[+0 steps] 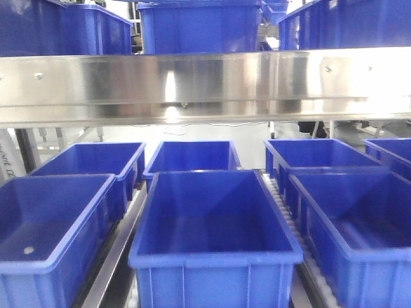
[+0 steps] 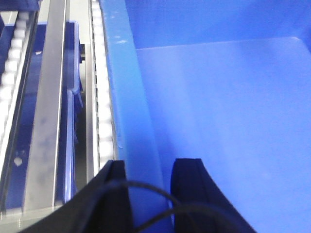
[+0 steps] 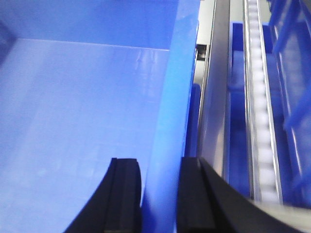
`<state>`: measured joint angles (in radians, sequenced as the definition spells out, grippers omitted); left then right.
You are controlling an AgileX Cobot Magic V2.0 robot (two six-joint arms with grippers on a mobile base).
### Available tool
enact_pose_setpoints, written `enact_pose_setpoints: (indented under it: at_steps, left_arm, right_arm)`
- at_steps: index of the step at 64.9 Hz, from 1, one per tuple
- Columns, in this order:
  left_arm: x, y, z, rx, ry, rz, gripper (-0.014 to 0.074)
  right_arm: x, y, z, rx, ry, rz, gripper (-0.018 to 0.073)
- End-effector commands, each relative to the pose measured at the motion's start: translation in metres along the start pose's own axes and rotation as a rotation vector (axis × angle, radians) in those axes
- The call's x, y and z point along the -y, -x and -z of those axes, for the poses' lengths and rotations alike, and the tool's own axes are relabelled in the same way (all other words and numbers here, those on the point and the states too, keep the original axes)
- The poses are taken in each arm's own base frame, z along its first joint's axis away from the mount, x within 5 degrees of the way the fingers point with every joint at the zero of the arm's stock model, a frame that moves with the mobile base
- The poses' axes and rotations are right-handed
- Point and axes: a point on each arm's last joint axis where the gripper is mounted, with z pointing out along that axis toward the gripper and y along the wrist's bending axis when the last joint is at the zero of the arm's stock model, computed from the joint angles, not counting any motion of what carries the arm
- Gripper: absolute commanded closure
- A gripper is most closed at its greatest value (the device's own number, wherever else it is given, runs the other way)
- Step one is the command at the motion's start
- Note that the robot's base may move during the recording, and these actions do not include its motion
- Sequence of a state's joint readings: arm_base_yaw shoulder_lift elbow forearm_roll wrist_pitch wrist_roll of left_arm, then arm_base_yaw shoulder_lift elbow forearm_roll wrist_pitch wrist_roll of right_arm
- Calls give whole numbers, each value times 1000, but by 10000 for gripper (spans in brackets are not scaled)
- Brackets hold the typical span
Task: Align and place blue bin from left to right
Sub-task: 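Drive the base away from the rack while holding the bin with both grippers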
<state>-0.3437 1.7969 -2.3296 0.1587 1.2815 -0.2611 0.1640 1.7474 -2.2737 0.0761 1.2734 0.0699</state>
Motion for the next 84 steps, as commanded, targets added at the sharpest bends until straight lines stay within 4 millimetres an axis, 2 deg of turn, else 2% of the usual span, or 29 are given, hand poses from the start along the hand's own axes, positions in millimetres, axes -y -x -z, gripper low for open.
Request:
enact_pose_setpoints:
  at_steps: [1, 84]
  left_arm:
    - [-1, 11, 13, 115, -18, -14, 708]
    - [-1, 11, 13, 115, -18, -14, 708]
  right_arm:
    - [0, 10, 13, 111, -7, 39, 627]
    - [0, 10, 13, 111, -7, 39, 627]
